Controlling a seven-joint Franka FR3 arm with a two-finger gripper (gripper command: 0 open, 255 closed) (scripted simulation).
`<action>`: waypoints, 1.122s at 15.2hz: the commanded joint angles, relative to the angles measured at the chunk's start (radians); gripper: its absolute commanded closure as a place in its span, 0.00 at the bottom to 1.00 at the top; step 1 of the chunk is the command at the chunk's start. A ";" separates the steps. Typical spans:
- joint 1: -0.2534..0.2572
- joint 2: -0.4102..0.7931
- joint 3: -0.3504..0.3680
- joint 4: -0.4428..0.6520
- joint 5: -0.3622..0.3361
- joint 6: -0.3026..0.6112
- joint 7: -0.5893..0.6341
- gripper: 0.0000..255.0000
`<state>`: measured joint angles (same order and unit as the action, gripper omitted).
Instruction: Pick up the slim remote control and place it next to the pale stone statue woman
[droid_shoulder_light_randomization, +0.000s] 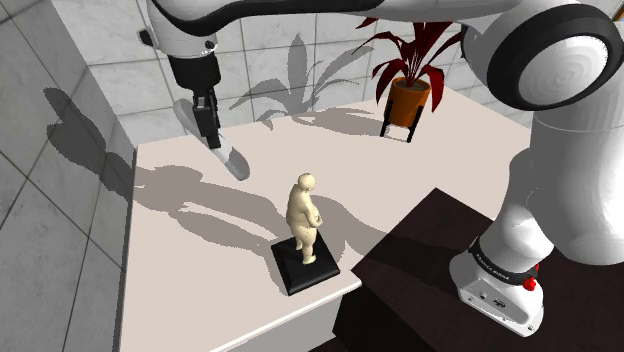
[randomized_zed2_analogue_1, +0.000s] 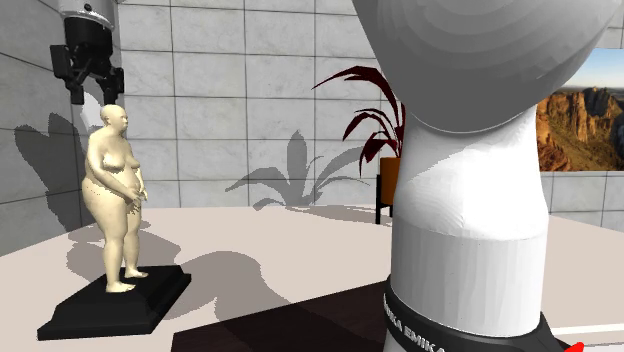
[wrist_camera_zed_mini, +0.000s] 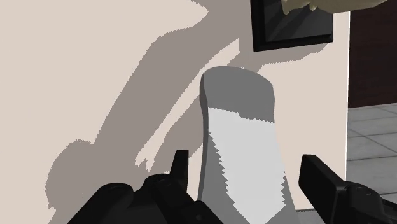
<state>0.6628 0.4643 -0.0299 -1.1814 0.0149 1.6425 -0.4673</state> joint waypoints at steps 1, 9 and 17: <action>-0.001 -0.002 0.000 -0.029 0.000 0.028 -0.001 1.00; 0.001 -0.011 0.000 -0.152 0.000 0.141 -0.002 1.00; 0.001 -0.002 0.000 -0.246 0.001 0.244 -0.002 1.00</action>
<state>0.6649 0.4611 -0.0294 -1.4141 0.0151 1.8722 -0.4680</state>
